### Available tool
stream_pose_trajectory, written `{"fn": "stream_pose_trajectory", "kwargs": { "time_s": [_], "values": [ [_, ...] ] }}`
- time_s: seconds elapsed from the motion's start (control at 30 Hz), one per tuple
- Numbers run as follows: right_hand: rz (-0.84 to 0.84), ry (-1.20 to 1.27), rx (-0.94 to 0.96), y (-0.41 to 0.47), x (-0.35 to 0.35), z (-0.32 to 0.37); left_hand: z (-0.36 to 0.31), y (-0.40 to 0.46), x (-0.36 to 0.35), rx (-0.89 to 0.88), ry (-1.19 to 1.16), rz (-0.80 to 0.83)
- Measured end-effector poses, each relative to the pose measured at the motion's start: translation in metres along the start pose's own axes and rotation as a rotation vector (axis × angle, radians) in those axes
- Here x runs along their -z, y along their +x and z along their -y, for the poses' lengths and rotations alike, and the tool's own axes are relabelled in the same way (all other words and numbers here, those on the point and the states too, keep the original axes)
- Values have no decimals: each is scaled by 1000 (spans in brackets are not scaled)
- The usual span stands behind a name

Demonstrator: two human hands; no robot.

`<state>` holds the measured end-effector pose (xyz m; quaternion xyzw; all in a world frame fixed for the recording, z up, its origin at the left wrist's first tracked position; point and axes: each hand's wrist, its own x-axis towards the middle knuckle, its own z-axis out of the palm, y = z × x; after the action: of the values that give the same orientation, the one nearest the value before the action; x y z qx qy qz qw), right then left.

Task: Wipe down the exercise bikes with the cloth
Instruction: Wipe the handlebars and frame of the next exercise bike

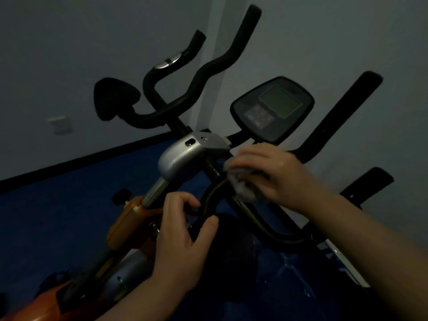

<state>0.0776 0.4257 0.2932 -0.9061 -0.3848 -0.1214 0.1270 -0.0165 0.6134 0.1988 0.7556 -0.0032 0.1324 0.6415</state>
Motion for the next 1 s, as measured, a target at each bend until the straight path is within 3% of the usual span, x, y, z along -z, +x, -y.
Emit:
{"fn": "stream_pose_trajectory", "kwargs": {
  "time_s": [0.1,0.2,0.33,0.4,0.5,0.63,0.7,0.77,0.83,0.93,1.0],
  "values": [
    [-183,68,-251,-2,-14,20,-12,18,4,31,-41,63],
    [-153,21,-229,-14,-33,40,-23,42,5,43,-25,172],
    [-427,-59,-512,-16,-10,14,-32,68,1,6,10,299],
    [-387,-38,-533,-6,-21,37,-31,78,-5,21,-42,310],
    [-242,-96,-358,-20,-32,48,-25,88,-16,26,-76,271],
    [-527,-129,-677,-29,-2,13,-21,91,-28,-85,40,239],
    [-442,-103,-632,-11,-22,41,-19,91,-30,-112,46,213],
    [-336,-134,-446,-16,-38,54,-15,92,-30,-135,48,175],
    [-360,-177,-507,-29,-17,27,-14,91,-30,-162,81,173],
    [-551,-149,-780,-27,1,14,-16,92,-32,-142,59,190],
    [-439,-99,-659,-4,-21,49,-14,92,-32,-121,27,193]
  ]
}}
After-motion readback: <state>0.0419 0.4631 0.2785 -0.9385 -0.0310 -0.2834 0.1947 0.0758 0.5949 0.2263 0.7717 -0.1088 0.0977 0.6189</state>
